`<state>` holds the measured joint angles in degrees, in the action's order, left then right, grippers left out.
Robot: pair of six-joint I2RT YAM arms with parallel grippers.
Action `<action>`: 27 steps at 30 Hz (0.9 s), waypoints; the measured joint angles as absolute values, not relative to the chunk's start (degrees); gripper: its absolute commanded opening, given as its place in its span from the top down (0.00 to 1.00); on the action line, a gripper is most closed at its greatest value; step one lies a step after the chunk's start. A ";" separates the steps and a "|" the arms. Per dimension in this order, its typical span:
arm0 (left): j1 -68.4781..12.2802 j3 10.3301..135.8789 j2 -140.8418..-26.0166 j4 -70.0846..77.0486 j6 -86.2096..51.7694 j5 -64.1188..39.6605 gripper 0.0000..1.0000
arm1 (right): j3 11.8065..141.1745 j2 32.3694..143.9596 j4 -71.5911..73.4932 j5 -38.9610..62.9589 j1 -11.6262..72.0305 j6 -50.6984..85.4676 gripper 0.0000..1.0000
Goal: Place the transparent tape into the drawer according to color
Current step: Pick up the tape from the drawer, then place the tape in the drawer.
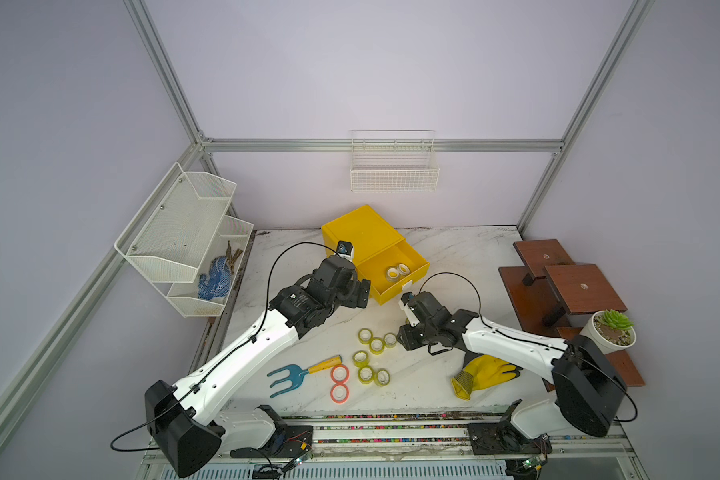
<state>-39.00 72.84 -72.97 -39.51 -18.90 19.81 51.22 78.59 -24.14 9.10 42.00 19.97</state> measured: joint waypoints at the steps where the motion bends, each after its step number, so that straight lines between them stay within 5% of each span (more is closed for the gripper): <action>1: -39.00 72.84 -72.97 -39.53 -18.90 19.84 0.00 | 51.62 76.27 -24.45 10.87 42.00 19.90 0.66; 11: -39.00 72.84 -72.97 -40.01 -18.90 21.12 0.00 | 67.88 67.66 -28.12 14.41 40.62 18.70 0.66; 19: -38.22 72.84 -72.97 -40.05 -18.90 21.23 0.00 | 88.51 86.26 -29.28 7.44 37.60 16.19 0.66; 27: -36.16 73.43 -73.32 -40.62 -18.96 20.18 0.00 | 91.07 100.14 -33.85 0.64 37.06 13.82 0.58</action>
<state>-36.16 73.43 -73.32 -40.62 -18.96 20.18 91.07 100.14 -33.85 0.64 37.06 13.82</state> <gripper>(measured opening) 0.999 0.431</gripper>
